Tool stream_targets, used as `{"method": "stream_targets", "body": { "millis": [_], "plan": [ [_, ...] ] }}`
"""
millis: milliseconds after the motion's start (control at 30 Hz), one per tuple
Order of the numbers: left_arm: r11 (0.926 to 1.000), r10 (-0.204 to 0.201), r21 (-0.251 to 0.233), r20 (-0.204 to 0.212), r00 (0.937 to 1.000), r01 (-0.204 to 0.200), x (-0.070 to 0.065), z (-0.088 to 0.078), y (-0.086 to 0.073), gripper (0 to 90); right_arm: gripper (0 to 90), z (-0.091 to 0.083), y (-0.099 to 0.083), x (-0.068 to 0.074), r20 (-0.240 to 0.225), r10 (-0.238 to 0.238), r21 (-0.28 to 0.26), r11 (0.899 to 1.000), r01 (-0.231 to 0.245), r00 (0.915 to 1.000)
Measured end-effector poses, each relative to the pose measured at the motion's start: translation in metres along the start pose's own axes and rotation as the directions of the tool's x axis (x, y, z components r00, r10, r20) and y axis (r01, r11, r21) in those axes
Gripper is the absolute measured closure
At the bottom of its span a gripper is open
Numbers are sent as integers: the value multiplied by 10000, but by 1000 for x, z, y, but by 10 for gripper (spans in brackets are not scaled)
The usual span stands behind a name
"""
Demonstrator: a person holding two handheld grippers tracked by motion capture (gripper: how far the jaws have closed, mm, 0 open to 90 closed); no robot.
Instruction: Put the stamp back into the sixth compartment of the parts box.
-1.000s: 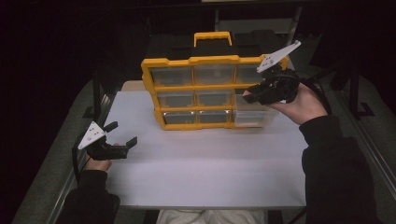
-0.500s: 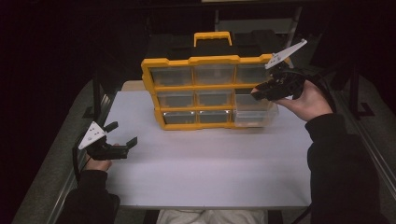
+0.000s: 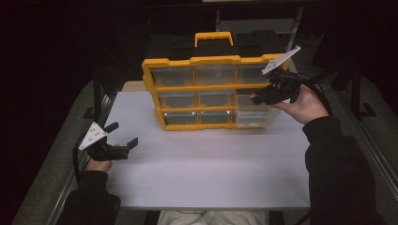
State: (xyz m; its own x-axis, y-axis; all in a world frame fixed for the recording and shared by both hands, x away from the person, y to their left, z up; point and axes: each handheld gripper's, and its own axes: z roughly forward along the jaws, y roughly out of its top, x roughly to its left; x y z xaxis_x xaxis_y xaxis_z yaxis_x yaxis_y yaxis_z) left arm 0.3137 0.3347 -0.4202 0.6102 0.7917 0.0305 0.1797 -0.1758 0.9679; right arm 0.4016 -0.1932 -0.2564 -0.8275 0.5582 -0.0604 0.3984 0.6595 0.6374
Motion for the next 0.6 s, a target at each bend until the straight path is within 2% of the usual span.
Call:
{"method": "stream_targets", "body": {
  "millis": [300,400,600],
  "plan": [
    [10000,-27,26,2,10000,27,0,0,0,0,639,9,-4,-2,-141,129,162,9998,-127,9998],
    [10000,-22,13,-1,10000,22,-1,0,0,0,566,8,-6,-2,-57,148,79,9999,-147,9999],
    [10000,-26,-21,6,10000,26,-1,0,0,0,524,3,-10,-1,4,215,-97,9997,-215,9998]
  ]
}}
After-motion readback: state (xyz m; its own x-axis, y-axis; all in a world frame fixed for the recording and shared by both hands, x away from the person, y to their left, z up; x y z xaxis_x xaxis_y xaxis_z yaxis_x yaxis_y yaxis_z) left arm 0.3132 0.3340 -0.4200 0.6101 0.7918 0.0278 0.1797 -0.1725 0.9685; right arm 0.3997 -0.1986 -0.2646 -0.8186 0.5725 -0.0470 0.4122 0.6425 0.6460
